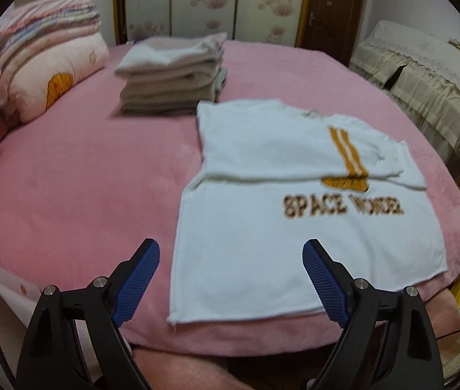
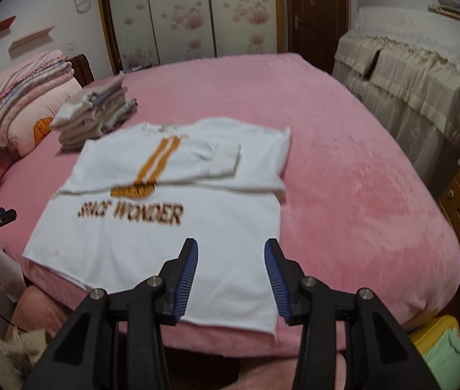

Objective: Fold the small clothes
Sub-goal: 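Grasp the sweatshirt hem with the left tool while the right tool grasps it too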

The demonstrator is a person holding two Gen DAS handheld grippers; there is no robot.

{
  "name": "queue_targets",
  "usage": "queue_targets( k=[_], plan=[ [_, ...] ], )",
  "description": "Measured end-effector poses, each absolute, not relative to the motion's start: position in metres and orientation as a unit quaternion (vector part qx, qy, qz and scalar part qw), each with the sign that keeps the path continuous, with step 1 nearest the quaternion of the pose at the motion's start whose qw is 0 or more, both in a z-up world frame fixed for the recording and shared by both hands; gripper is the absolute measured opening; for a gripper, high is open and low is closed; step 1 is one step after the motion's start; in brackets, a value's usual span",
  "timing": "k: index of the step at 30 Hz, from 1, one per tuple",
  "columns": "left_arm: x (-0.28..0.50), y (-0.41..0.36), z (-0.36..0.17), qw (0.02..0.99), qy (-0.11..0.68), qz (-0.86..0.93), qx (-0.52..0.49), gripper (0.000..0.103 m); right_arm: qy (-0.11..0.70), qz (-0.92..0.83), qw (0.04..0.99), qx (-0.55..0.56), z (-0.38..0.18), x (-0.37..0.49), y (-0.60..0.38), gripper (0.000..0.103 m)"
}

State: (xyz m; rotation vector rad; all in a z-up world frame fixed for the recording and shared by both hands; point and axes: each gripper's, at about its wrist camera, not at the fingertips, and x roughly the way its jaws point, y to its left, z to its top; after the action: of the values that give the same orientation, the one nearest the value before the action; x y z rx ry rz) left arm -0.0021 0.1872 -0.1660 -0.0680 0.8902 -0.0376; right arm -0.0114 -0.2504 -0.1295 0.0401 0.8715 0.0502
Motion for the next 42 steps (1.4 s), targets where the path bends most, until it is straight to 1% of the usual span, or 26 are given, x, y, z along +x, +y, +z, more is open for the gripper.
queue_targets(
  k=[4,7,13,19,25,27,28,29,30,31,32,35,37,38,39,42],
  plan=[
    [-0.005,0.209,-0.2,0.885,0.461,-0.003,-0.057,0.089,0.465,0.009,0.885,0.035,-0.17,-0.022,-0.269,0.043],
    [-0.004,0.218,-0.219,0.875,0.48,0.005,-0.066,0.089,0.489,0.011,0.87,0.056,-0.191,-0.021,-0.278,0.043],
    [0.001,0.24,-0.248,0.855,0.504,0.008,-0.125,0.089,0.511,0.009,0.854,0.099,-0.212,-0.023,-0.3,0.043],
    [0.006,0.243,-0.263,0.844,0.515,-0.009,-0.148,0.089,0.524,0.025,0.838,0.151,-0.228,-0.022,-0.315,0.043],
    [0.009,0.236,-0.271,0.846,0.515,-0.02,-0.138,0.089,0.535,0.052,0.833,0.13,-0.243,-0.015,-0.298,0.042],
    [0.009,0.235,-0.272,0.847,0.514,-0.019,-0.135,0.088,0.536,0.055,0.832,0.129,-0.246,-0.014,-0.295,0.039],
    [0.01,0.234,-0.271,0.847,0.514,-0.02,-0.135,0.085,0.536,0.057,0.832,0.131,-0.248,-0.013,-0.295,0.038],
    [0.01,0.233,-0.271,0.846,0.515,-0.022,-0.135,0.083,0.536,0.06,0.831,0.133,-0.25,-0.013,-0.295,0.034],
    [0.01,0.232,-0.27,0.846,0.515,-0.025,-0.136,0.079,0.536,0.061,0.831,0.136,-0.25,-0.013,-0.296,0.026],
    [0.01,0.232,-0.27,0.846,0.515,-0.026,-0.136,0.074,0.538,0.065,0.829,0.139,-0.251,-0.012,-0.296,0.02],
    [0.009,0.231,-0.269,0.846,0.515,-0.027,-0.136,0.071,0.538,0.066,0.829,0.14,-0.252,-0.012,-0.297,0.014],
    [0.009,0.228,-0.267,0.846,0.515,-0.029,-0.133,0.054,0.536,0.068,0.83,0.138,-0.251,-0.012,-0.296,0.01],
    [0.009,0.227,-0.266,0.845,0.518,-0.03,-0.13,0.031,0.534,0.067,0.832,0.137,-0.25,-0.013,-0.296,0.008],
    [0.009,0.226,-0.266,0.844,0.52,-0.03,-0.127,0.024,0.532,0.066,0.833,0.137,-0.249,-0.014,-0.296,0.008],
    [0.009,0.226,-0.266,0.842,0.524,-0.03,-0.125,0.011,0.531,0.066,0.833,0.137,-0.249,-0.014,-0.296,0.007],
    [0.01,0.223,-0.265,0.837,0.532,-0.029,-0.124,0.006,0.53,0.067,0.833,0.143,-0.247,-0.014,-0.298,0.006]
  ],
)
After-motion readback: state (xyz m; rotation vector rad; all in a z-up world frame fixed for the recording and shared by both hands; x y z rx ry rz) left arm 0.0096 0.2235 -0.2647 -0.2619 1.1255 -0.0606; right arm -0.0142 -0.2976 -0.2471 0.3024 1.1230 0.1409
